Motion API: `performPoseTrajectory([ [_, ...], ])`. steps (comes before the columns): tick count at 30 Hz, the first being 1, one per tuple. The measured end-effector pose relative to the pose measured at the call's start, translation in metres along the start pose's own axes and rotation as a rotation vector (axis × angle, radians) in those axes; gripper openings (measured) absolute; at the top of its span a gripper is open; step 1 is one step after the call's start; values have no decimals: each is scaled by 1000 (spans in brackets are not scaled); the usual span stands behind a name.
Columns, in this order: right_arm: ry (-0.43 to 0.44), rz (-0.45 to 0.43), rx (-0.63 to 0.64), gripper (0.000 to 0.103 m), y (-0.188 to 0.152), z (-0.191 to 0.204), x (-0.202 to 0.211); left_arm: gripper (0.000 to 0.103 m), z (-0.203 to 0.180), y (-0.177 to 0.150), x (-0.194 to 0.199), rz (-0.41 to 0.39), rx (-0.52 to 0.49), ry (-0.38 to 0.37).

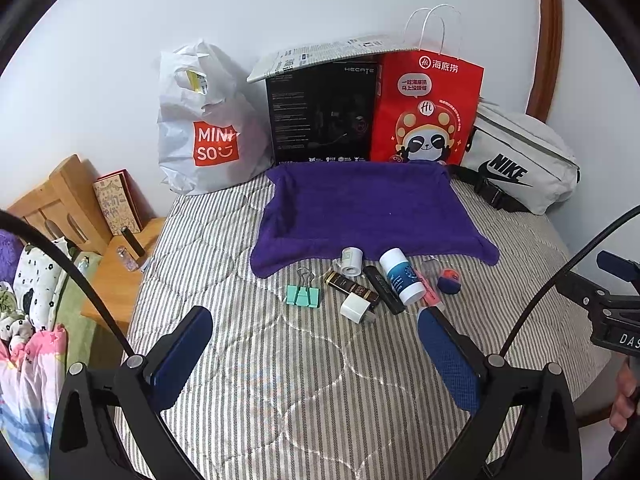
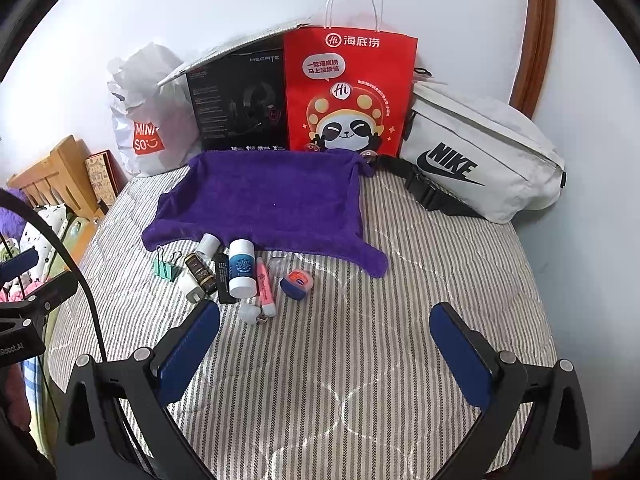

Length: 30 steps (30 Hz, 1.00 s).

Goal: Organize rigid objects

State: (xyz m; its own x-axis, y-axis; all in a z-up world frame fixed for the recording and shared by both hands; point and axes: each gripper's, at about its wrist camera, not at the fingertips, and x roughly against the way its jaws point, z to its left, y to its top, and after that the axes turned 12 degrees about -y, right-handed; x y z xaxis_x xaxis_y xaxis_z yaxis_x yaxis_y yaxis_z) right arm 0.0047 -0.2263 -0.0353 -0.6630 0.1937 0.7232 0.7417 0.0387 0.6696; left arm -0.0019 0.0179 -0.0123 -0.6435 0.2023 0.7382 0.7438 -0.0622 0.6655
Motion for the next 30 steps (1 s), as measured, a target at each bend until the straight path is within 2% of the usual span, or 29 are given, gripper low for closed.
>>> performPoseTrajectory([
  [19, 19, -6, -15, 103, 3, -1, -6, 103, 5, 7, -15, 10, -10, -28],
  [23, 23, 5, -12, 103, 4, 1, -15, 103, 17, 4, -34, 38, -1, -22],
  [27, 27, 33, -6, 103, 2, 4, -29, 103, 36, -2, -62, 53, 7, -74],
  [30, 19, 59, 5, 103, -1, 7, -42, 103, 45, -8, -87, 79, -5, -40],
])
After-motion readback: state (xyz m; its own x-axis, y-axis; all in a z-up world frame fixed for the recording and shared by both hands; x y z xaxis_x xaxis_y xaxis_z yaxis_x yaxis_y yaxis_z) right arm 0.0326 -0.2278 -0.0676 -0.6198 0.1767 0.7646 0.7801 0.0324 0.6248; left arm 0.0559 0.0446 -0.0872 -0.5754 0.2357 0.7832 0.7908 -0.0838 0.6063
